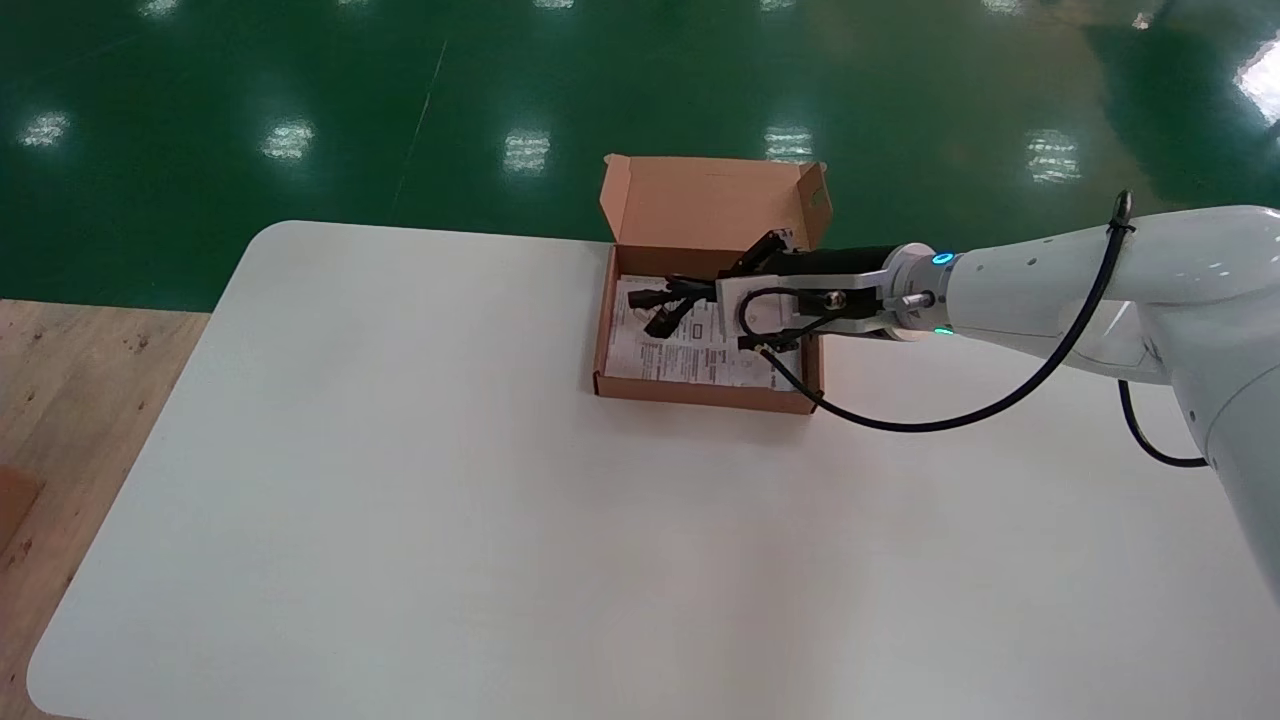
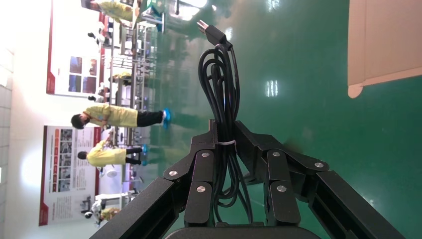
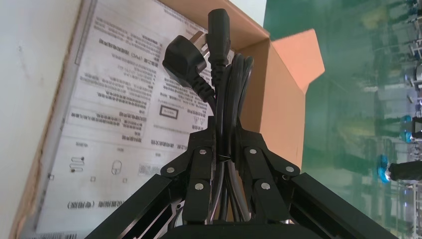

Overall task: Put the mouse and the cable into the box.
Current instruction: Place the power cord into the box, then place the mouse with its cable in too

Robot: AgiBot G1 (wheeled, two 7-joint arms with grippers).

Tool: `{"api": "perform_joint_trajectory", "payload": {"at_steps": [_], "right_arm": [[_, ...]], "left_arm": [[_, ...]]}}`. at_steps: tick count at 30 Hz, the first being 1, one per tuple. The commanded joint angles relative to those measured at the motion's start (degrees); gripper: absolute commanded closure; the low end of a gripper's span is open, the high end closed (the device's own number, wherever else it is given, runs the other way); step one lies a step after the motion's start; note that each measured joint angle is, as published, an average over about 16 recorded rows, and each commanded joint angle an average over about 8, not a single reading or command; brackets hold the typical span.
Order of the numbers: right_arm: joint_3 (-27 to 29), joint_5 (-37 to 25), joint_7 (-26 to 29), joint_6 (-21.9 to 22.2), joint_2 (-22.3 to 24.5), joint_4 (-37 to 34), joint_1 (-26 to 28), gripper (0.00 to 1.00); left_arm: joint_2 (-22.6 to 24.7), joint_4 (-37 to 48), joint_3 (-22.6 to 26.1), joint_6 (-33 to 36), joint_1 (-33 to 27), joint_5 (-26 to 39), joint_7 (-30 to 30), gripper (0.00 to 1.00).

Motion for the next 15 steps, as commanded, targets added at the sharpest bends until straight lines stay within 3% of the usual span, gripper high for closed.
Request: {"api": "perform_joint_trajectory", "payload": {"at_steps": [1, 4, 6, 12, 14, 15], "right_arm": [[0.01, 0.18, -0.19, 0.19, -0.07, 0.41, -0.44, 1.00], [-0.24, 0.21, -0.43, -0.73, -0.03, 0.86, -0.70, 1.00], [-0.48, 0.11, -0.53, -1.44, 0.03, 0.96, -0.88, 0.92], [-1.22, -0.33, -0.19, -3.18, 0.20, 0.40, -1.13, 0.17], [-1.37, -0.38, -0.01, -3.51, 0.22, 0.22, -1.07, 0.00], [-1.43, -0.39, 0.04, -3.64, 0.21, 0.18, -1.02, 0.00]], "left_arm": [[-0.47, -1.10, 0.18, -0.14, 0.33, 0.29, -0.92, 1.00], [-1.14, -2.89, 0.38, -0.33, 0.92, 0.64, -2.18, 1.00], [-1.60, -4.10, 0.50, -0.44, 1.30, 0.85, -2.98, 1.00], [-2.91, -7.77, 0.80, -0.62, 2.32, 1.37, -5.27, 1.00], [-3.18, -8.84, 0.90, -0.33, 2.86, 1.31, -5.97, 1.00], [-3.20, -9.23, 1.00, -0.07, 3.16, 1.29, -6.26, 1.00]]}}
